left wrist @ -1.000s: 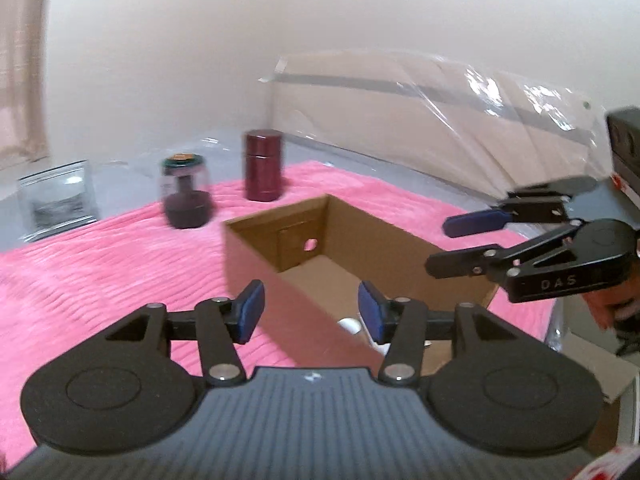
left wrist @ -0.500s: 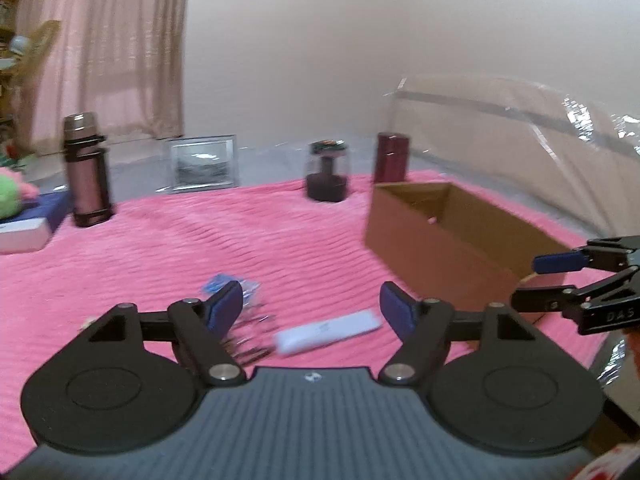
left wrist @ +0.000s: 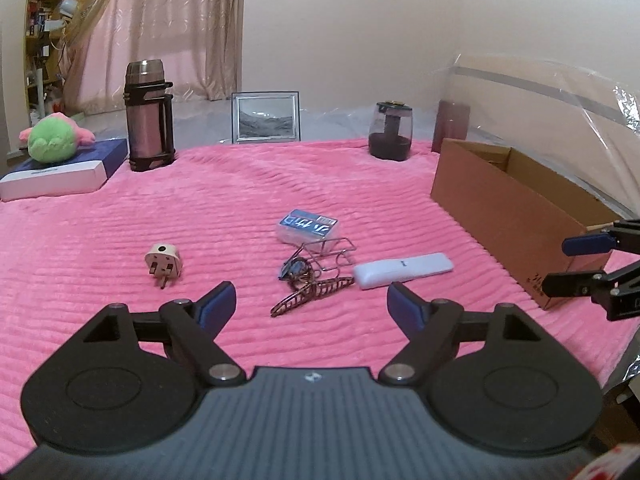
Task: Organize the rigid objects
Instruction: 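Grasp the leopard-print cord with the left tool while the right tool grasps the white remote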
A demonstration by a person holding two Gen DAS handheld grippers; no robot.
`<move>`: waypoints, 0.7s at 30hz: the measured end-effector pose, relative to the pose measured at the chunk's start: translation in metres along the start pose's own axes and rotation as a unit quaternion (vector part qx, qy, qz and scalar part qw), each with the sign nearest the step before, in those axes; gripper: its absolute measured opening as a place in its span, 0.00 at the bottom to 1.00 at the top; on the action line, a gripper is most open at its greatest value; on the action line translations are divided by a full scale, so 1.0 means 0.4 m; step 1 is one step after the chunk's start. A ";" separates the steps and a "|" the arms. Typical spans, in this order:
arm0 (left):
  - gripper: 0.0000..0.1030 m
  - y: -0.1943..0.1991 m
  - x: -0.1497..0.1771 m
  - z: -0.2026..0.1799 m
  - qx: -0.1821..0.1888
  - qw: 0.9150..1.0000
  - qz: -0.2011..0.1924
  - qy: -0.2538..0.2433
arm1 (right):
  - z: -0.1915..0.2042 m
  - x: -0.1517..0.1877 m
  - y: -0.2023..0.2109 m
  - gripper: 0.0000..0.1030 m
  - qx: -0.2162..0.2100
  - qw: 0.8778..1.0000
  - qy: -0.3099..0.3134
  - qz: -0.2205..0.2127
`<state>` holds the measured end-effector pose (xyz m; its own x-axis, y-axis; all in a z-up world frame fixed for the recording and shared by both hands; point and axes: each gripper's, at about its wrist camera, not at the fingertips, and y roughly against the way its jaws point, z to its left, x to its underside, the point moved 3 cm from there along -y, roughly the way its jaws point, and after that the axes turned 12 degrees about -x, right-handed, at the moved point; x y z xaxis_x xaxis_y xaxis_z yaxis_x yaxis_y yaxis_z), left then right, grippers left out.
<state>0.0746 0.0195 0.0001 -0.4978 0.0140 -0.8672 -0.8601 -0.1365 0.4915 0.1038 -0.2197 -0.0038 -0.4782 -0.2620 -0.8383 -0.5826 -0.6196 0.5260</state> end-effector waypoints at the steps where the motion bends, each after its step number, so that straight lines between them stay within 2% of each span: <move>1: 0.77 -0.006 0.000 0.000 -0.001 1.000 0.001 -0.002 | 0.003 0.001 -0.009 0.70 -0.001 1.000 0.002 0.003; 14: 0.77 -0.108 0.019 -0.019 0.017 0.999 0.031 -0.019 | -0.021 0.002 -0.177 0.70 -0.013 0.996 0.064 0.064; 21: 0.77 -0.190 0.009 -0.029 0.022 0.998 0.041 -0.038 | -0.053 -0.029 -0.310 0.70 -0.029 0.985 0.138 0.101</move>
<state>0.1393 0.0184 -0.0413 -0.5721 0.0800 -0.8163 -0.8195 -0.0973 0.5648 0.1953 -0.1554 -0.0622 -0.3785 -0.5713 -0.7282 -0.4521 -0.5724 0.6841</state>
